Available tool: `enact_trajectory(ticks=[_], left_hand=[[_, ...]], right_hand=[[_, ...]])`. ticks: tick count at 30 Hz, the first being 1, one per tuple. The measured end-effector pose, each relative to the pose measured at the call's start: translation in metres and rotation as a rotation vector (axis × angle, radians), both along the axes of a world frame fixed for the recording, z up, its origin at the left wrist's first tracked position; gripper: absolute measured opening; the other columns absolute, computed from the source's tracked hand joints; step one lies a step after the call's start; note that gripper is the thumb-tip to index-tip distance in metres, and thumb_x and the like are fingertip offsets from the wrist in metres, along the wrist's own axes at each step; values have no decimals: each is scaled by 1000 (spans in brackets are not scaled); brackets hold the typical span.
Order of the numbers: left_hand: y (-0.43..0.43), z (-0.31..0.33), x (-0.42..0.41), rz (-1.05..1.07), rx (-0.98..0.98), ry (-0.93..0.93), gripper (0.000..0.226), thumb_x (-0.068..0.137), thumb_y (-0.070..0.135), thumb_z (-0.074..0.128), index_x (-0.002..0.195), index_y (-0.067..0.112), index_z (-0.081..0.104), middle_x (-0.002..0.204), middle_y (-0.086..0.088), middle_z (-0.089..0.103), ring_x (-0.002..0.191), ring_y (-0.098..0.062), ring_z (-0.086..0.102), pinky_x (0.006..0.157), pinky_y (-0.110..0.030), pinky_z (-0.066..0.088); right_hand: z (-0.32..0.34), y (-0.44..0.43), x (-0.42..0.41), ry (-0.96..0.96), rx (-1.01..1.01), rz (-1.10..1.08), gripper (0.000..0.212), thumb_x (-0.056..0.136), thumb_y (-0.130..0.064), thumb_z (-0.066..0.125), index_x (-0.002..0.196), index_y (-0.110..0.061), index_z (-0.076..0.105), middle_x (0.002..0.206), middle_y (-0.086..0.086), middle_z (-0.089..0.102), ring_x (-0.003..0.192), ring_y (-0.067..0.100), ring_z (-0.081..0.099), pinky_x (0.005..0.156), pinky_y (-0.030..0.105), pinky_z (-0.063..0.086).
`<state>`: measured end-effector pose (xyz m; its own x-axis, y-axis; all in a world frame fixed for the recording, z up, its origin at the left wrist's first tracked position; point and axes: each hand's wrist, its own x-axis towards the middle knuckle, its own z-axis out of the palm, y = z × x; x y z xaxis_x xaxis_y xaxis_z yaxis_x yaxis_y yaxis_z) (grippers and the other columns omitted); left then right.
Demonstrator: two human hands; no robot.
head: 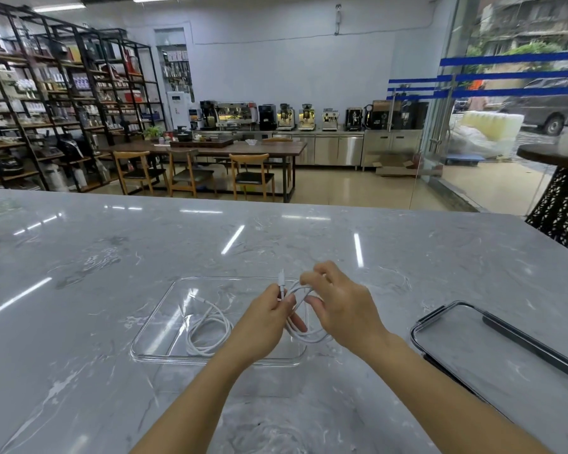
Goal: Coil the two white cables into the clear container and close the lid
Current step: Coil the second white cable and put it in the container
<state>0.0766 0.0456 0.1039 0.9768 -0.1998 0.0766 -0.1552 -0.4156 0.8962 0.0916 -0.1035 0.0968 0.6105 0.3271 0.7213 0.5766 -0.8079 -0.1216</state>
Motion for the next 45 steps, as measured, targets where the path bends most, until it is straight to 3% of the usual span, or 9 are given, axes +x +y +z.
enact_trajectory(ticks=[6, 10, 17, 20, 24, 28, 33, 39, 45], left_hand=[[3, 5, 2, -59, -223, 135, 21, 97, 20, 42, 84, 14, 57, 68, -3, 73, 64, -13, 66, 69, -27, 47], [0, 17, 3, -28, -338, 220, 24, 97, 15, 42, 82, 13, 61, 69, -3, 74, 65, -13, 71, 59, -20, 52], [1, 33, 11, 49, -187, 196, 19, 92, 15, 53, 79, 10, 66, 72, -3, 59, 66, -17, 54, 70, -34, 52], [0, 31, 12, 67, -151, 186, 17, 92, 11, 52, 83, 2, 63, 64, -6, 53, 56, -18, 51, 56, -29, 54], [8, 28, 19, 41, -151, 147, 21, 90, 12, 56, 76, -2, 61, 55, -4, 51, 45, -10, 50, 56, -26, 51], [10, 20, 22, 26, -377, 282, 20, 91, 5, 53, 74, -1, 63, 59, -4, 55, 44, -9, 56, 70, -34, 54], [16, 20, 25, 81, -392, 242, 14, 77, 0, 70, 89, 1, 62, 65, -10, 55, 45, -12, 54, 52, -25, 51], [15, 17, 27, 152, -323, 93, 20, 72, 5, 76, 87, 4, 63, 65, -5, 52, 57, -16, 53, 60, -30, 50], [37, 14, 36, 116, -298, 173, 37, 68, -13, 71, 99, 3, 62, 97, -14, 61, 81, -22, 63, 67, -21, 55]], right_hand=[[3, -7, 6, -263, -225, 12, 17, 66, -1, 73, 68, -15, 62, 77, 1, 67, 48, 18, 51, 33, 24, 39], [-5, -6, 10, -246, -147, -6, 15, 69, 1, 70, 75, -10, 63, 77, 3, 68, 50, 18, 53, 35, 30, 44], [-12, 5, 1, -171, 141, -19, 8, 88, -11, 44, 80, -11, 45, 71, 8, 59, 46, 18, 48, 35, 20, 34], [-9, 8, 2, -87, 269, -33, 10, 88, -15, 43, 79, -11, 44, 69, 7, 54, 46, 22, 49, 37, 24, 39], [-3, 13, 1, 350, 594, -9, 14, 91, -12, 52, 77, -14, 47, 76, 3, 52, 66, 27, 59, 60, 48, 55], [7, 17, 0, 464, 821, -3, 17, 91, -12, 51, 75, -15, 48, 79, 14, 55, 64, 23, 59, 50, 32, 57], [14, 16, 3, 555, 766, 33, 21, 84, -14, 64, 71, -21, 49, 85, 3, 51, 66, 25, 59, 45, 26, 54], [14, 15, 8, 616, 756, -30, 20, 76, -14, 73, 73, -20, 54, 80, 2, 58, 56, 19, 62, 51, 30, 50], [19, 26, 13, 656, 766, -35, 15, 72, -9, 76, 81, -14, 65, 72, 1, 62, 58, 14, 61, 65, 28, 52]])
